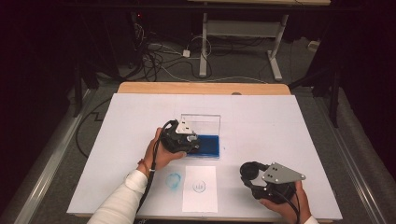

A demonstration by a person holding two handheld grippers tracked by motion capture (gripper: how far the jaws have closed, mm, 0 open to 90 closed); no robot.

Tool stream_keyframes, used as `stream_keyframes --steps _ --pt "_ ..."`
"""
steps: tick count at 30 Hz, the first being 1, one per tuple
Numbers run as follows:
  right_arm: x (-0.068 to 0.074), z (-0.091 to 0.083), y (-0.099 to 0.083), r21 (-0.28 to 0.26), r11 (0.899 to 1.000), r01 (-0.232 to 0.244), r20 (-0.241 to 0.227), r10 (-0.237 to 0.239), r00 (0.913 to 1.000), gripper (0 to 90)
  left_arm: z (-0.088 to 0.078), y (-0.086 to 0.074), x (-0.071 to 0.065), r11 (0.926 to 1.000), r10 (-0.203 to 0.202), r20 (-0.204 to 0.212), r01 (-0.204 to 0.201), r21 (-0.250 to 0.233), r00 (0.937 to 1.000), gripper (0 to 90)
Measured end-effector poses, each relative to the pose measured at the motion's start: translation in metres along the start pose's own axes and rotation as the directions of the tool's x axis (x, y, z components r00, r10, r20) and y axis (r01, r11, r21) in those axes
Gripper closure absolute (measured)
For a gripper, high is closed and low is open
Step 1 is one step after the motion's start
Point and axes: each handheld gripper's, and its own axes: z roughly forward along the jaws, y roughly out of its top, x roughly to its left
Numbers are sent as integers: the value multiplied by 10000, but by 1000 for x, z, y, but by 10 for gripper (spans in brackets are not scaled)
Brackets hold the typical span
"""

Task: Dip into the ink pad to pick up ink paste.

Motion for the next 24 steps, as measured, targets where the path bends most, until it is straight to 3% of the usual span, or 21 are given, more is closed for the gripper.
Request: stream_keyframes --steps 12,24 --pt "-2 -4 0 -118 9999 -17 66 17 10000 389 -15 33 -1 9988 454 76 -452 -205 9989 546" --pt "-2 -4 0 -168 9998 -47 82 48 10000 389 -30 53 -1 9976 543 321 -529 -446 9980 546"
